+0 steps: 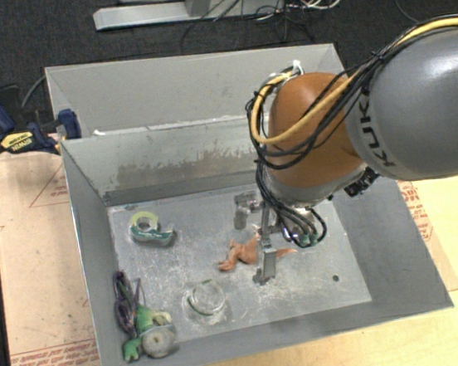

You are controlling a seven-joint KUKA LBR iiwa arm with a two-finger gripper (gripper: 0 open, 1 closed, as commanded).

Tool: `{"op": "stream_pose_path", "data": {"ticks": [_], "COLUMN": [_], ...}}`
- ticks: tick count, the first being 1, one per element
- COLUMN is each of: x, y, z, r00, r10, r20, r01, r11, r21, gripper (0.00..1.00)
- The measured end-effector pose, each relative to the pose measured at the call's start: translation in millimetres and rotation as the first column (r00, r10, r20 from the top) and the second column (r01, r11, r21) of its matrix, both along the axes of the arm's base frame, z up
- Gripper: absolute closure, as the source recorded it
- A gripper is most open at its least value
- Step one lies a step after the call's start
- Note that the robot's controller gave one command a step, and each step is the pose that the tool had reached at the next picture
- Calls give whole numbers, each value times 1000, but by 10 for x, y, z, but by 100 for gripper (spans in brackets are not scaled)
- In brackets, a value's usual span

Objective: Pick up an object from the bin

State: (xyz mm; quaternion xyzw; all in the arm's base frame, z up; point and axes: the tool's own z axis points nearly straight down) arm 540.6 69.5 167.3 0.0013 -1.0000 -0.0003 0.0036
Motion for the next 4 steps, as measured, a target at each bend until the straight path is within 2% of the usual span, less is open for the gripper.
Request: {"op": "stream_pose_path", "data": {"ticks": [1, 2, 3, 4], "x": [17, 360, 319, 373], "y": [-5, -539, -457, -533], "z": [44, -1016, -974, -1009], "r00": [1000, 997, 1000, 997], "r10": [-3, 74, -9, 72], "r20": [8, -2, 8, 2], "r01": [3, -74, 9, -72], "r11": [1000, 997, 1000, 997], "r21": [1, 0, 2, 1], "gripper": [0, 0, 0, 0]}}
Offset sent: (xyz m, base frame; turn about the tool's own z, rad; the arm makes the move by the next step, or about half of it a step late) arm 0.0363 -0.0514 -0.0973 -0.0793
